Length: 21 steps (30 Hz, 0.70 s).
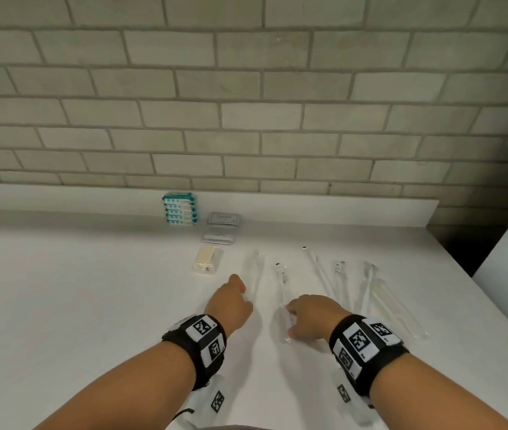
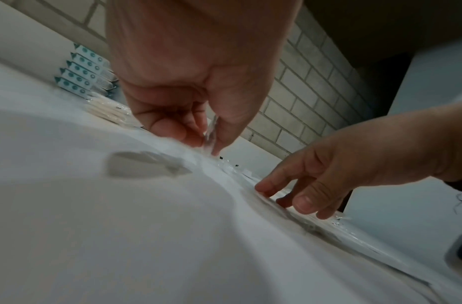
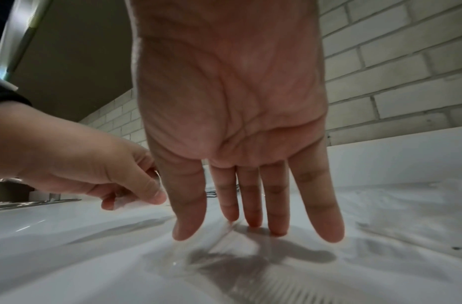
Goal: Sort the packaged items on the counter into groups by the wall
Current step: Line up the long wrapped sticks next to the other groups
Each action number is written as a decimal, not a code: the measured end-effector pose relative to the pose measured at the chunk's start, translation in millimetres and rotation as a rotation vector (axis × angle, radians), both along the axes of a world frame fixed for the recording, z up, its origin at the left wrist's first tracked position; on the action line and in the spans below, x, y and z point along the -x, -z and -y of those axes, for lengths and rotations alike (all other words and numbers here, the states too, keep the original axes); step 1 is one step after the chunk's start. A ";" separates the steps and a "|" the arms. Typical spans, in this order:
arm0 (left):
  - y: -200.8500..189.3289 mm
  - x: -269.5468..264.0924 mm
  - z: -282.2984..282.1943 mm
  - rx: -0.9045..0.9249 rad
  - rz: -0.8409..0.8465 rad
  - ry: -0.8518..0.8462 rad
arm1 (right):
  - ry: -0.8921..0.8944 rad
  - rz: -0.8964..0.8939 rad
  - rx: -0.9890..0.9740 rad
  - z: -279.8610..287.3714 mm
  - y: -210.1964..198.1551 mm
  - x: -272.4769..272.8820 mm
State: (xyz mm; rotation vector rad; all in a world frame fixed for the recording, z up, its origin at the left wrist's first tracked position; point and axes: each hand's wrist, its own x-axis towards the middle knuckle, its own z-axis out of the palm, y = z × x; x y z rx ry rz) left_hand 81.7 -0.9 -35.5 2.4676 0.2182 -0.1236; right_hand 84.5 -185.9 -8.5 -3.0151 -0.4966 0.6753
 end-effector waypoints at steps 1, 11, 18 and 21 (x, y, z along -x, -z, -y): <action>0.3 -1.4 0.2 0.009 0.011 -0.012 | 0.009 -0.009 0.000 0.2 0.3 0.1; 11.8 4.8 -10.7 -0.300 0.018 0.283 | -0.034 -0.024 0.001 1.9 3.7 1.8; 6.4 7.3 -4.7 -0.470 -0.066 0.255 | -0.048 -0.003 0.023 0.3 5.3 1.4; 4.7 -0.2 0.3 -0.385 -0.149 0.094 | -0.061 0.004 0.029 -1.8 4.0 0.6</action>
